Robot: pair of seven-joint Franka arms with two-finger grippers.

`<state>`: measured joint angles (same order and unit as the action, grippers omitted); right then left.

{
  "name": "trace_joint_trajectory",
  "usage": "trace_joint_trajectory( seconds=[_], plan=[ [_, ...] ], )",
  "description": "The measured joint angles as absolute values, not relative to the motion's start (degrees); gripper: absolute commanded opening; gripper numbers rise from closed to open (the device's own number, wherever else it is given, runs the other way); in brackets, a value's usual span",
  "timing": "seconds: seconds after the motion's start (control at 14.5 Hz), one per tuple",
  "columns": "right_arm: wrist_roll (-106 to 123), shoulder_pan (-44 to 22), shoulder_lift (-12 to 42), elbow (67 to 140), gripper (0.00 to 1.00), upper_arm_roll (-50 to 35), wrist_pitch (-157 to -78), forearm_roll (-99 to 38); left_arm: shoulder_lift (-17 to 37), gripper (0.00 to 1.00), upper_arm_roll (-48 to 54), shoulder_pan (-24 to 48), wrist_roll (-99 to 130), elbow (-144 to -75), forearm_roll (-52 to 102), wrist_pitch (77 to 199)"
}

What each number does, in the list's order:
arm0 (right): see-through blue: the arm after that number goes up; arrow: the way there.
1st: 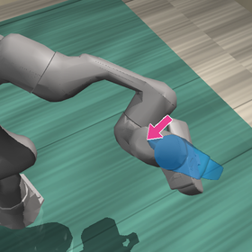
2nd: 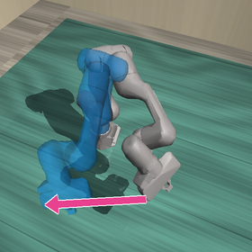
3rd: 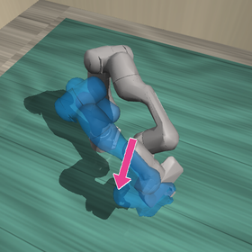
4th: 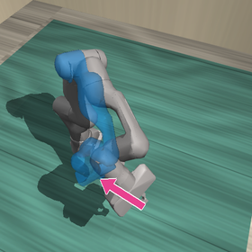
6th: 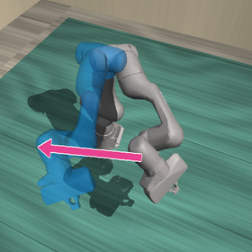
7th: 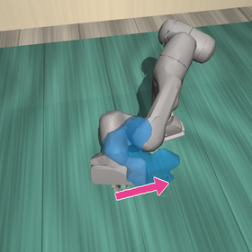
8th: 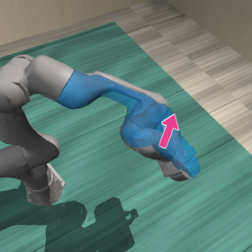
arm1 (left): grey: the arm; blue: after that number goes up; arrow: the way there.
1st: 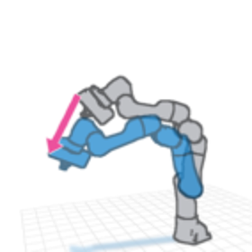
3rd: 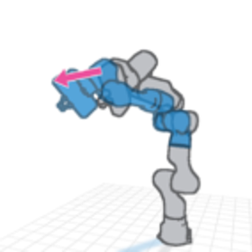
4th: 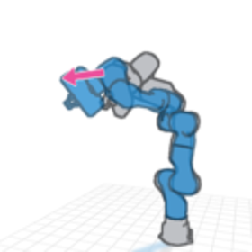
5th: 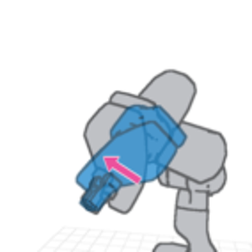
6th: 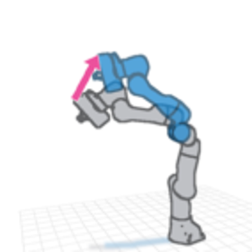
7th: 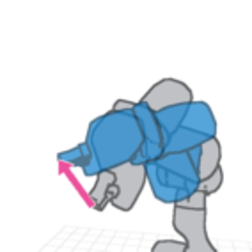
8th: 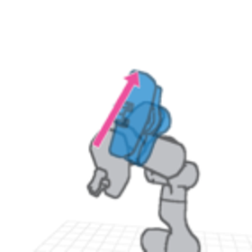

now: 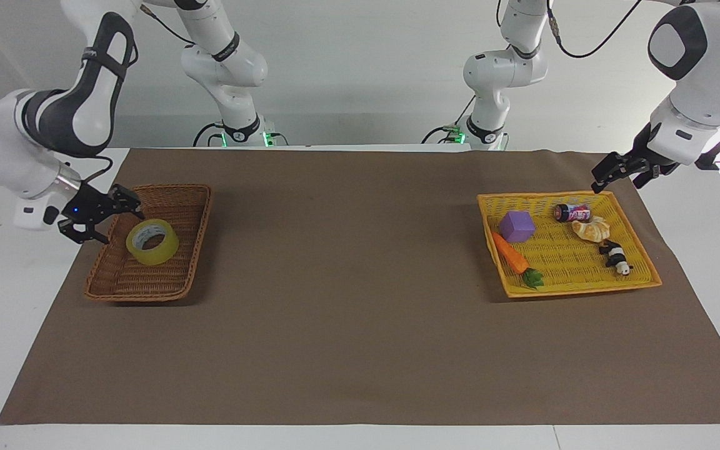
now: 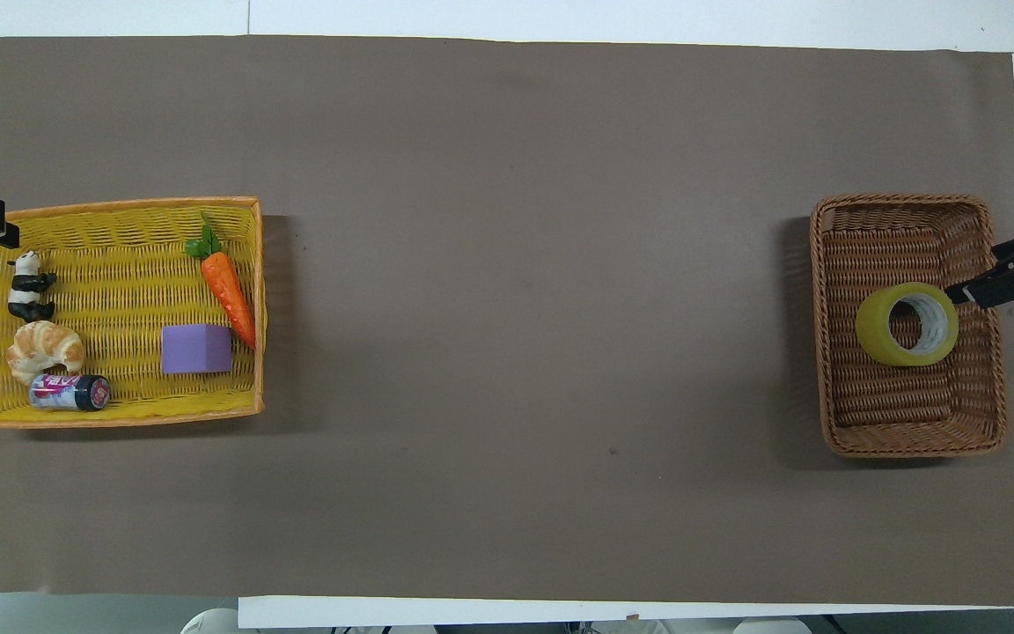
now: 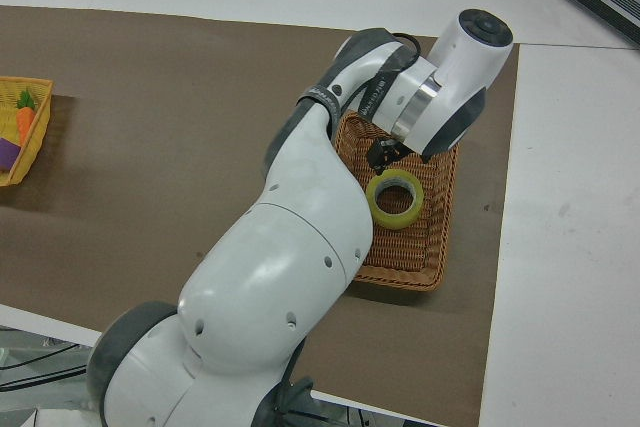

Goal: Move tape to another basket

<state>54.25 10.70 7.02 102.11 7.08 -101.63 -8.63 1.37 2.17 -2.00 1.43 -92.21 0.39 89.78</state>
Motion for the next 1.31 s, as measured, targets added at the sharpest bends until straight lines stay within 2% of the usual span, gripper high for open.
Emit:
trace_joint_trajectory(
  seconds=[0.21,0.55,0.89,1.31],
  plan=[
    [40.8,7.5,3.4,100.3,1.0,7.0,-100.1,-6.7,1.4,1.0,2.2,-2.0,1.4,-92.2,0.4,89.8],
    [12.3,1.3,0.8,94.2,1.0,6.5,-88.8,-3.3,1.4,1.0,2.2,-2.0,1.4,-92.2,0.4,89.7],
    [8.5,1.2,3.0,84.4,1.0,6.8,-80.3,-3.2,1.4,1.0,2.2,-2.0,1.4,-92.2,0.4,89.7],
    [8.4,0.1,4.2,84.2,1.0,6.7,-79.3,-1.8,1.4,1.0,2.2,-2.0,1.4,-92.2,0.4,89.7]
  ],
)
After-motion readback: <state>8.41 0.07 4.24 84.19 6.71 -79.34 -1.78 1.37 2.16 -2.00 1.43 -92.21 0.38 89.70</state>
